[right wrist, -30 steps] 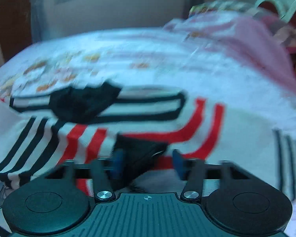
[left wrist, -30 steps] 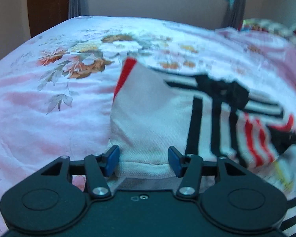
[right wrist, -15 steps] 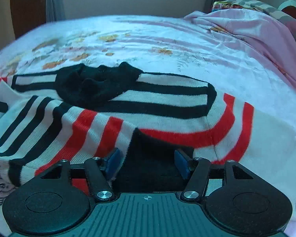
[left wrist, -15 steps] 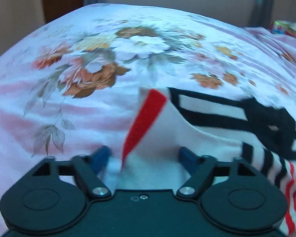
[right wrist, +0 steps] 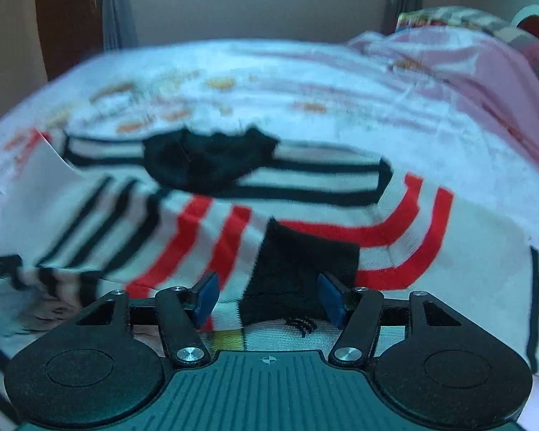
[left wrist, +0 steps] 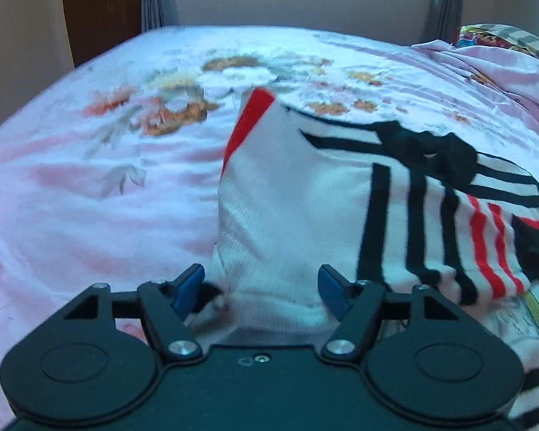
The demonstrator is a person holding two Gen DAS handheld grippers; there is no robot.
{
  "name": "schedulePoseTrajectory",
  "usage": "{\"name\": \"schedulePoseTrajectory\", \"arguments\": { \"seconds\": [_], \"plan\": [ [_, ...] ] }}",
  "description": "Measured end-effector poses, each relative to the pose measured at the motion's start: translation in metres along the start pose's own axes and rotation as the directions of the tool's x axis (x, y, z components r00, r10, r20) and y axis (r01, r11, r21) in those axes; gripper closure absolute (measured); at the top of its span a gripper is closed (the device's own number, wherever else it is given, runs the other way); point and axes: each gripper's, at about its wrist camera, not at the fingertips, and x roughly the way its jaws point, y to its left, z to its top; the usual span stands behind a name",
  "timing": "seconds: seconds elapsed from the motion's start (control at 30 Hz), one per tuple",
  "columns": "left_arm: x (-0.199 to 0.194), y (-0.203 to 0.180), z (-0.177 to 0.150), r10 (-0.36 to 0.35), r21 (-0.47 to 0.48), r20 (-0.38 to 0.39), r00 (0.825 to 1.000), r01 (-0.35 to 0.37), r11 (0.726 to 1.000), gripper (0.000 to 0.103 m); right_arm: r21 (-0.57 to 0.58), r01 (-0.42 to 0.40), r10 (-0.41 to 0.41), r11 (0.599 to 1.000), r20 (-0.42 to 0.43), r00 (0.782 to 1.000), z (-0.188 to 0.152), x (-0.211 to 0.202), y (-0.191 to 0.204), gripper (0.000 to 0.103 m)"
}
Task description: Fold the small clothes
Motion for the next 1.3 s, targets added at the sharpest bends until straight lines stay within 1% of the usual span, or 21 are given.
{"name": "schedulePoseTrajectory", "arguments": {
  "seconds": [0.07,0.1,0.17,0.2,0.27,0.33,0.4,0.57,0.73,0.93,1.1,1.3],
  "plan": [
    [-0.014,-0.005,-0.001,-0.006,0.010,0.020,1.000,0.006,1.000,0.035,0.003,-0.008,0.008,1.000,0.029,1.000,-0.006,-0.017,0.000,0.043],
    [-0.020,-0.007,-0.003,-0.019,0.009,0.028,0.999,0.019,1.000,0.034,0.001,-0.013,0.013,1.000,0.027,1.000,-0.009,-0.020,0.000,0.043],
    [-0.027,-0.014,-0.008,-0.052,0.001,0.012,0.999,0.052,0.999,0.034,-0.035,0.008,-0.009,0.999,-0.032,0.999,-0.015,-0.018,0.002,0.043],
    [-0.029,-0.017,-0.011,-0.054,0.002,0.007,0.998,0.054,0.999,0.034,-0.031,0.008,-0.010,0.999,-0.044,0.999,-0.019,-0.022,0.001,0.043],
    [-0.038,-0.025,-0.019,-0.065,0.016,0.013,0.998,0.065,0.998,0.034,0.015,-0.015,0.016,1.000,-0.030,0.999,-0.024,-0.035,-0.008,0.043],
    [-0.045,-0.034,-0.024,-0.078,0.034,0.016,0.997,0.077,0.996,0.034,0.022,-0.004,0.004,1.000,-0.018,1.000,-0.029,-0.049,-0.015,0.043],
    [-0.052,-0.042,-0.030,-0.101,0.030,0.015,0.995,0.101,0.994,0.034,0.026,0.002,-0.002,1.000,-0.006,1.000,-0.034,-0.062,-0.024,0.043],
    [-0.061,-0.071,-0.041,-0.137,0.069,0.018,0.990,0.135,0.988,0.034,0.078,0.029,-0.029,0.997,-0.008,1.000,-0.052,-0.084,-0.055,0.043],
    [-0.060,-0.097,-0.044,-0.164,0.082,0.005,0.987,0.163,0.983,0.034,0.154,0.077,-0.075,0.985,-0.017,0.997,-0.062,-0.097,-0.098,0.043],
    [-0.059,-0.128,-0.039,-0.181,0.102,0.007,0.984,0.179,0.979,0.033,0.237,0.129,-0.126,0.963,-0.030,0.992,-0.072,-0.106,-0.148,0.043],
    [-0.053,-0.152,-0.034,-0.197,0.110,0.003,0.980,0.195,0.975,0.033,0.259,0.153,-0.152,0.954,-0.023,0.988,-0.073,-0.106,-0.170,0.043],
    [-0.042,-0.175,-0.021,-0.194,0.134,0.012,0.981,0.191,0.973,0.032,0.299,0.185,-0.185,0.936,-0.027,0.982,-0.065,-0.097,-0.203,0.043]
  ]
}}
